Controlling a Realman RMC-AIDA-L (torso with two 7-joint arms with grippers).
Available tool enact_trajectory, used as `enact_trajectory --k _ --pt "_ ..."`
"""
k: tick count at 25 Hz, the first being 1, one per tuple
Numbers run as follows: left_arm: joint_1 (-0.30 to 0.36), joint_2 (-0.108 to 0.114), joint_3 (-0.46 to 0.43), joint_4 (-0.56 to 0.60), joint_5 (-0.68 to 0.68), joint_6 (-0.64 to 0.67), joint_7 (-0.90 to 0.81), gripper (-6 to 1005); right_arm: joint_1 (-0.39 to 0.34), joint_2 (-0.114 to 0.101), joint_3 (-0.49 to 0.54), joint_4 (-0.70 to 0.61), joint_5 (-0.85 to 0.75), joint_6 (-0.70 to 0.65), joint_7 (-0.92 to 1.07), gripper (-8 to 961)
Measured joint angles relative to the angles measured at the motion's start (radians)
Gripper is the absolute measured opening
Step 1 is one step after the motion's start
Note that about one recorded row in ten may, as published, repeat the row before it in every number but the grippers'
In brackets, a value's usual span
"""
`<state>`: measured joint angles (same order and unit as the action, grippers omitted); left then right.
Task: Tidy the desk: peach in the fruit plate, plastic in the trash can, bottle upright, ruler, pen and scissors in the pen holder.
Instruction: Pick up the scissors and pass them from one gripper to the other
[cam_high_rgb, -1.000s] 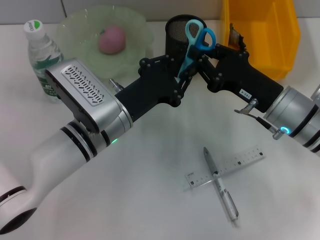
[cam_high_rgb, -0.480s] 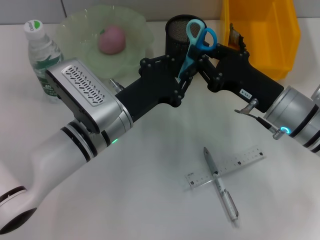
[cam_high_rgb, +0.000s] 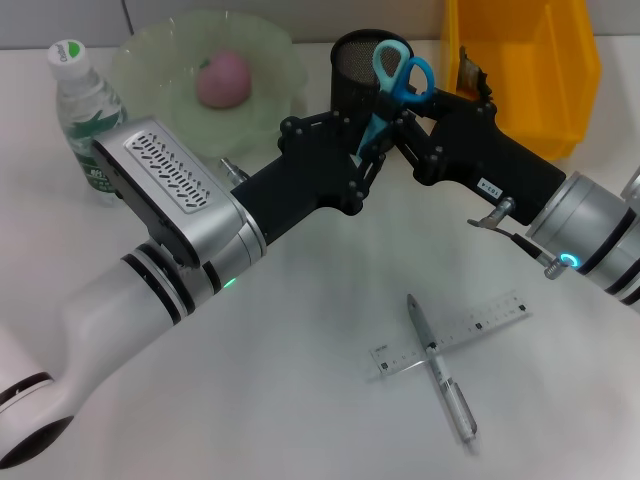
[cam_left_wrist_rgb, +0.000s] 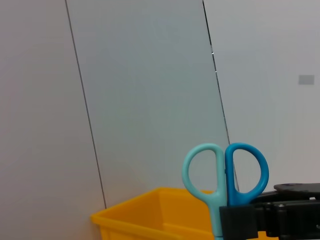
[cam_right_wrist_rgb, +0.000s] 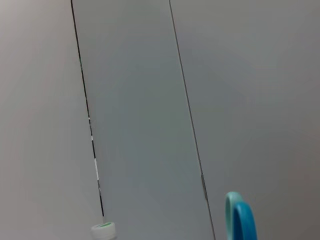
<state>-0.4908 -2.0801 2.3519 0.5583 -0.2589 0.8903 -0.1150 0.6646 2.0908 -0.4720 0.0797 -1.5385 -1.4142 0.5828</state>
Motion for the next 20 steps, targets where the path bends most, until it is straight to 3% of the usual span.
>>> enact_trajectory --k 20 --pt "-0.003 0.000 0.012 0.000 -0.003 0.002 0.000 240 0.004 0.000 -0.002 0.000 0.000 0.007 0.011 138"
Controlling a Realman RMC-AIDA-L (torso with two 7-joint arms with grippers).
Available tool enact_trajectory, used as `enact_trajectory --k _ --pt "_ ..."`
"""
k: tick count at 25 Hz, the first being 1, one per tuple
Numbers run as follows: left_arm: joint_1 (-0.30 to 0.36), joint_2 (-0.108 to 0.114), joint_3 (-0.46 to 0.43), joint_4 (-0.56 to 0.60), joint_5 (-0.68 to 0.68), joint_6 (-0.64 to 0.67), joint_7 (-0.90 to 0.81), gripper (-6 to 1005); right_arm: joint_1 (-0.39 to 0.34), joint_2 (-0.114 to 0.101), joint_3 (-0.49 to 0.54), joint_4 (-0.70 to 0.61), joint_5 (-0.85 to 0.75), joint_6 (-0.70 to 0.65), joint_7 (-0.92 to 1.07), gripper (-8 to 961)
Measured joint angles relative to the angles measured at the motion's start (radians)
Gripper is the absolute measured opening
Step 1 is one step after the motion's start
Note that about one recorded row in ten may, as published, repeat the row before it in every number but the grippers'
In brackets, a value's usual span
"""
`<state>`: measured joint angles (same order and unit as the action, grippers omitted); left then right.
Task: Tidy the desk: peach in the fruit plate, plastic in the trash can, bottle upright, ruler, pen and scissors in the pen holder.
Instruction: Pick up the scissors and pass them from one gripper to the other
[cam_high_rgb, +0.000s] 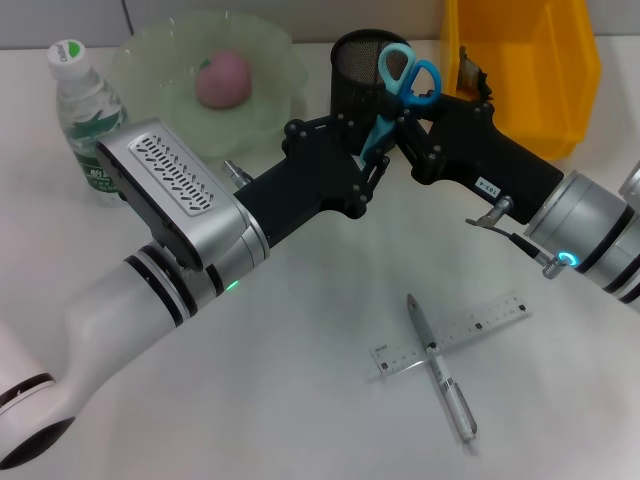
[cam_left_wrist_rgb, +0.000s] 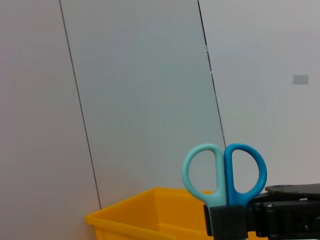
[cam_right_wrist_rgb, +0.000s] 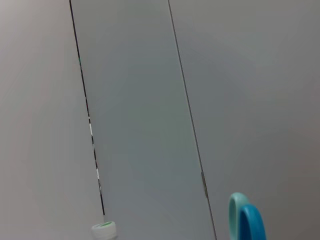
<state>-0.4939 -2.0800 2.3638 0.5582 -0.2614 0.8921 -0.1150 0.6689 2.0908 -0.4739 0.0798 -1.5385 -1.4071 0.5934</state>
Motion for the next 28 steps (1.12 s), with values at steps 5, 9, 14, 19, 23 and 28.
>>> enact_trajectory --k 5,9,14,19,23,28 --pt "0.000 0.000 0.000 0.000 0.001 0.001 0.000 240 -0.001 0.000 0.000 0.000 0.000 -0.003 0.000 99" --pt "-0.001 0.000 0.000 0.000 0.002 0.001 0.000 240 -0.002 0.000 0.000 0.000 0.000 -0.004 0.000 91" --pt "-0.003 0.000 0.000 0.000 0.003 0.001 0.000 241 -0.002 0.000 0.000 0.000 0.000 -0.006 0.000 91" --pt "-0.005 0.000 0.000 -0.001 0.007 0.001 0.000 241 -0.002 0.000 0.001 -0.001 0.000 -0.006 0.000 90" --pt "-0.005 0.000 0.000 -0.002 0.008 0.001 0.000 241 -0.002 0.000 0.002 -0.002 0.000 -0.006 0.000 90" --pt "-0.007 0.000 0.000 -0.004 0.007 -0.001 0.000 432 -0.002 0.000 0.005 -0.002 -0.001 -0.006 0.000 90"
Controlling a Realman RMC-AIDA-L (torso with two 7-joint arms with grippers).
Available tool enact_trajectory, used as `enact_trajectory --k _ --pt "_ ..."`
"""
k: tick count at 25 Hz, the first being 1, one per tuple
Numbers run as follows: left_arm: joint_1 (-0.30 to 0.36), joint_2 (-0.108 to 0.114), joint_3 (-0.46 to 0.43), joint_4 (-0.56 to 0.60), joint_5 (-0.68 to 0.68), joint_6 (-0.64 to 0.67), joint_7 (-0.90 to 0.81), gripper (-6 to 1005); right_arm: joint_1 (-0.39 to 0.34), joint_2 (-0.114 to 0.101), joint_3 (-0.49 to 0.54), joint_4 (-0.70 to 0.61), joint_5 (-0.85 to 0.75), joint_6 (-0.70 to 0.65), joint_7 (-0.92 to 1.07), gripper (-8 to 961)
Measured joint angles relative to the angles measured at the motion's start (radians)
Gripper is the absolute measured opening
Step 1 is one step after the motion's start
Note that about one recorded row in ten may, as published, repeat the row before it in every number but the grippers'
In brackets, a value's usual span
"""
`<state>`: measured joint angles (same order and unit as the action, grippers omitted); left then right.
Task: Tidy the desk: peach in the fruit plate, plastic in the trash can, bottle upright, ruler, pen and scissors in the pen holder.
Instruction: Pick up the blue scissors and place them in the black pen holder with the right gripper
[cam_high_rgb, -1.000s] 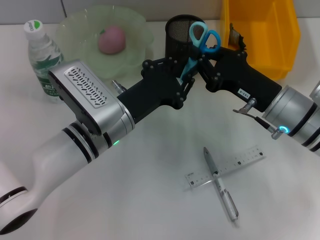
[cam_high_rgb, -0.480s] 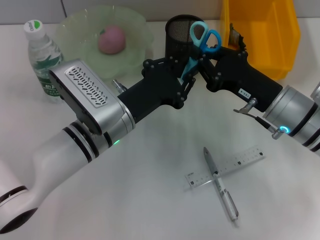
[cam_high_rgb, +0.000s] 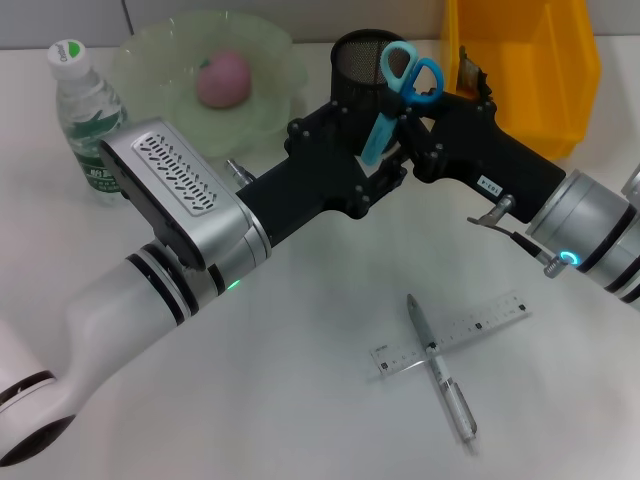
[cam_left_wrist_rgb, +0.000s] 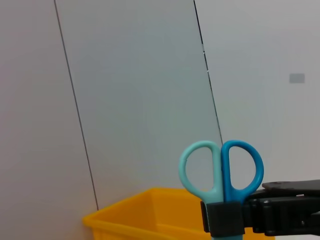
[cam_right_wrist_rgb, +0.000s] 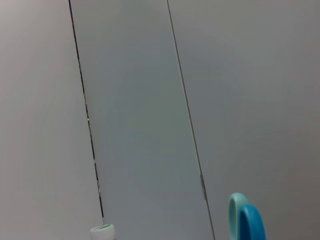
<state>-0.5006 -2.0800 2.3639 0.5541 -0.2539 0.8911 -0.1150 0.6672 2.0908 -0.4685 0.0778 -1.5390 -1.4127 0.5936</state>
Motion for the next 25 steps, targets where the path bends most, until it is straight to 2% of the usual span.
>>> enact_trajectory --k 1,4,18,21,25 --pt "0.000 0.000 0.000 0.000 0.000 -0.001 0.000 480 0.000 0.000 0.001 0.000 0.000 0.000 0.000 90" --pt "-0.001 0.000 0.000 0.000 0.000 -0.003 0.000 717 0.000 0.000 0.001 -0.001 0.000 0.000 0.000 91" --pt "0.005 0.001 -0.011 -0.008 -0.003 0.002 -0.022 810 -0.003 -0.001 0.002 -0.006 0.002 -0.017 0.006 90" --pt "0.015 0.007 -0.012 -0.034 0.006 0.034 -0.061 810 -0.014 -0.005 0.007 -0.022 0.007 -0.028 0.017 90" --pt "0.026 0.011 -0.013 -0.112 0.030 0.148 -0.151 810 -0.029 -0.005 0.008 -0.066 0.008 -0.035 0.061 90"
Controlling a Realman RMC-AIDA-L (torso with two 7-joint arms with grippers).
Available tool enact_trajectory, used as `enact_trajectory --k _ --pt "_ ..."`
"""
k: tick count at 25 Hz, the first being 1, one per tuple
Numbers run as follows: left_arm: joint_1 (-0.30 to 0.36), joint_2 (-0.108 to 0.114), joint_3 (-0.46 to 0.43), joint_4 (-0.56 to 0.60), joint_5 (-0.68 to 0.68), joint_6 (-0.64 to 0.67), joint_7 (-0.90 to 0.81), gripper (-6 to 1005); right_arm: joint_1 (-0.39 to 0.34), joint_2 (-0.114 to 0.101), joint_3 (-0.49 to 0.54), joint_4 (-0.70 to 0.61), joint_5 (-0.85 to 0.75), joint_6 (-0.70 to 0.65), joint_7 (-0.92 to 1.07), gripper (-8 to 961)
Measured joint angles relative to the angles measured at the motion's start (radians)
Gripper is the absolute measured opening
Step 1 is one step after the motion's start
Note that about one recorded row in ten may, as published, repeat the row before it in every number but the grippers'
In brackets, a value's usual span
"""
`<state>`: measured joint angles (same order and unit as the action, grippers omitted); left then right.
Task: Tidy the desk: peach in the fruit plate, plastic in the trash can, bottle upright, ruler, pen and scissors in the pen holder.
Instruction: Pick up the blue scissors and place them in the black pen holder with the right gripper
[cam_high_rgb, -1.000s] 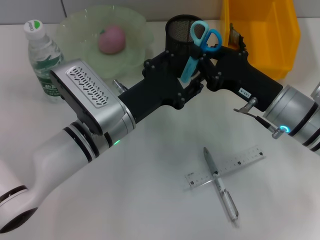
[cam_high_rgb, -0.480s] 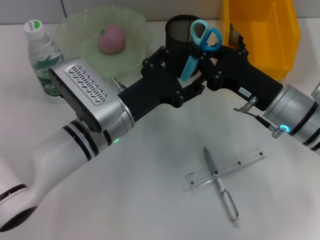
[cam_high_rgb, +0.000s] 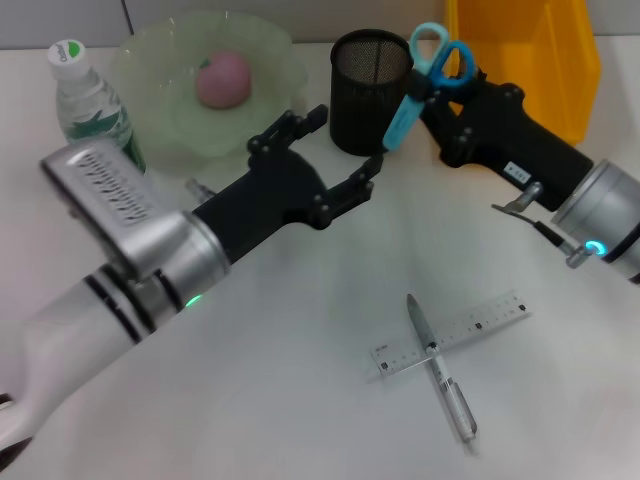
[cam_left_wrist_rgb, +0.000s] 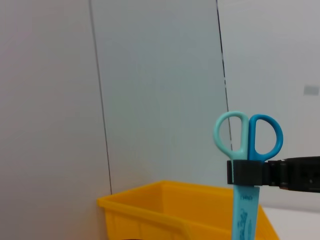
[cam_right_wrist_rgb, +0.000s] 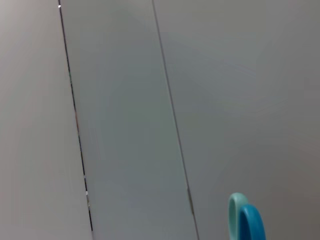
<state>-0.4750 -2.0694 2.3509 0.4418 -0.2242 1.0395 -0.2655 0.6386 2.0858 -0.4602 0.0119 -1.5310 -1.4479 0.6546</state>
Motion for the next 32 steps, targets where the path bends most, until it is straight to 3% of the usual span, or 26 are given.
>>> enact_trajectory --k 7,13,22,27,32 --pt "-0.009 0.008 -0.001 -0.175 0.080 0.215 -0.182 810 -0.017 -0.003 -0.010 -0.123 -0.003 -0.016 0.153 90" --pt "-0.008 0.012 0.000 -0.288 0.086 0.334 -0.285 810 -0.014 -0.006 -0.105 -0.307 -0.016 0.030 0.399 91" --pt "0.009 0.019 0.002 -0.364 0.086 0.370 -0.384 810 0.006 -0.021 -0.246 -0.547 -0.018 0.149 0.705 91" --pt "0.013 0.021 0.010 -0.383 0.086 0.379 -0.401 810 0.045 -0.030 -0.269 -0.575 -0.020 0.214 0.742 91" --pt "0.015 0.022 0.010 -0.416 0.111 0.407 -0.399 810 0.091 -0.022 -0.305 -0.570 -0.020 0.324 0.734 91"
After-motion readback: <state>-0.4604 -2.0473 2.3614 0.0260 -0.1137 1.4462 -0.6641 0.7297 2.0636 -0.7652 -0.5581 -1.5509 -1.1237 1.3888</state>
